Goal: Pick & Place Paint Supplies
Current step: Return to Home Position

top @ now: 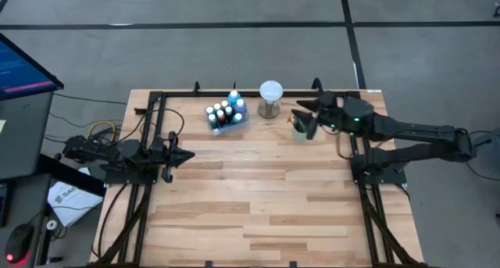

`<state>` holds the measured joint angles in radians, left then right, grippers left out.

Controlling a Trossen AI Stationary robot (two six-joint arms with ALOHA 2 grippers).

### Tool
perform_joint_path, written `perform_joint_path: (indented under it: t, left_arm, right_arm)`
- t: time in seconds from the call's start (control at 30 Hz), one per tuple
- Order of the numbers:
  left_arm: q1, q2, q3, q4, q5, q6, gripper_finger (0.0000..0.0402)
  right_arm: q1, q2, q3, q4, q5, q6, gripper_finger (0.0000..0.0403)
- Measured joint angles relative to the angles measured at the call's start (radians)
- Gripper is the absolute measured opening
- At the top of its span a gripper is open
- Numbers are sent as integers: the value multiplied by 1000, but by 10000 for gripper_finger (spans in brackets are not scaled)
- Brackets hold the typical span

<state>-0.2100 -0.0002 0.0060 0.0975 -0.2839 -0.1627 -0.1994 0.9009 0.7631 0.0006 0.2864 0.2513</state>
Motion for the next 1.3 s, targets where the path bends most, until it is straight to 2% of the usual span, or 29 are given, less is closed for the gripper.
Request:
perform_joint_path:
  t: [0.07,0.2,0.43,0.57,0.7,0.93,1.03,1.1,1.2,1.3]
  left_arm:
    - [0,0,0,0,0,0,6]
    - [0,0,0,0,0,0,6]
    - [0,0,0,0,0,0,6]
    - [0,0,0,0,0,0,6]
    - [0,0,0,0,0,0,6]
    - [0,0,0,-1,0,0,6]
    - [0,0,0,-1,1,0,6]
    - [0,0,0,0,1,0,6]
    - [0,0,0,0,0,0,6]
    - [0,0,0,0,0,0,6]
  right_arm:
    - [15,-45,0,-7,-35,-31,208]
    - [37,-125,-41,-19,-31,-68,202]
    - [36,-293,-315,171,-29,-18,178]
    - [36,-431,-434,238,-31,5,174]
    - [36,-590,-483,166,-31,12,176]
    - [36,-900,-488,-98,-30,12,174]
    - [38,-897,-486,-143,-27,1,170]
    - [41,-883,-489,-112,-27,-19,167]
    - [43,-895,-541,-138,-27,-7,163]
    - [43,-898,-590,-56,-40,8,158]
